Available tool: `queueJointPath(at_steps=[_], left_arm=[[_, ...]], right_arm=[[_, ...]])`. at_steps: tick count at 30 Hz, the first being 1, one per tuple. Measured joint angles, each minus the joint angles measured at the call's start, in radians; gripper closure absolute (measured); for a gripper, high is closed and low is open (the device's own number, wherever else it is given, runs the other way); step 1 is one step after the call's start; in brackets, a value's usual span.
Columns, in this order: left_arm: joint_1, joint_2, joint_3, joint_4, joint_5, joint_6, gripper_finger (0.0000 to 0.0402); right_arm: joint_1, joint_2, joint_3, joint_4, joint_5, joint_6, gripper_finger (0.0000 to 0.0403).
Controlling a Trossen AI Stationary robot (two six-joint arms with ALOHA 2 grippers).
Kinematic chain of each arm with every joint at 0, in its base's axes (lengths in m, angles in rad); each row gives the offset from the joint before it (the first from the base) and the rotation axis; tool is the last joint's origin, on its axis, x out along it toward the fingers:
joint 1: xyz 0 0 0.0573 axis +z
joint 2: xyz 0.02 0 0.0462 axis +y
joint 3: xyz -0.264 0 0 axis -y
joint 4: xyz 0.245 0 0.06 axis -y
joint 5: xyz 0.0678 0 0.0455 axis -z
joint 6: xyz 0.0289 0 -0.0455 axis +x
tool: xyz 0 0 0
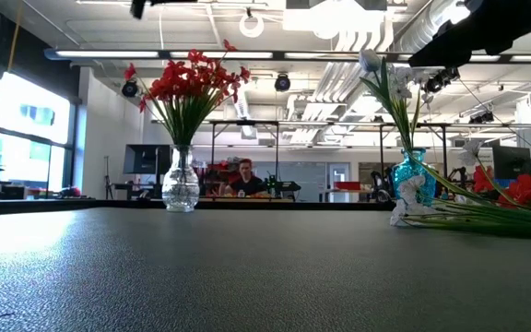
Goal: Sort flowers into vase by color
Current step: Put the white flowers into the blue vase
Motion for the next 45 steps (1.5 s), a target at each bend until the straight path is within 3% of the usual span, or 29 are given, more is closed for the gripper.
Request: queueJointPath(at_steps=[3, 10, 19, 28, 33, 39, 45], left_arm=[[-0.124, 0.055, 0.0, 0.044, -0.069, 0.065, 0.0358], [-0.345, 0.209, 0.0, 0.043, -0.203, 0.053, 0.0391], [-0.502, 0.471, 0.0, 0.044, -0.248, -0.185, 0.0401], [-0.529, 0.737, -0.001, 0.078, -0.286, -0.447, 0.0401], [-0.506, 0.861, -0.001, 0.216, -0.336, -0.523, 0.0401], [-0.47, 0.969, -0.001, 0.44, -0.343, -0.515, 0.0401], [-0.442, 1.027, -0.001, 0.561, -0.342, -0.514, 0.0401]], right_arm=[[0.0, 0.0, 0.0, -0.001, -0.026, 0.011, 0.0206], [0.0, 0.0, 0.0, -0.039, -0.234, 0.095, 0.0206], [0.0, 0.0, 0.0, -0.196, -0.233, 0.265, 0.0205], [0.0, 0.063, 0.0, -0.422, -0.366, 0.559, 0.0152], [0.0, 0.205, 0.0, -0.383, -0.358, 0.649, 0.0123], [0.001, 0.383, 0.0, -0.367, -0.335, 0.809, 0.0125], [0.024, 0.517, 0.0, -0.214, -0.361, 0.827, 0.0136]])
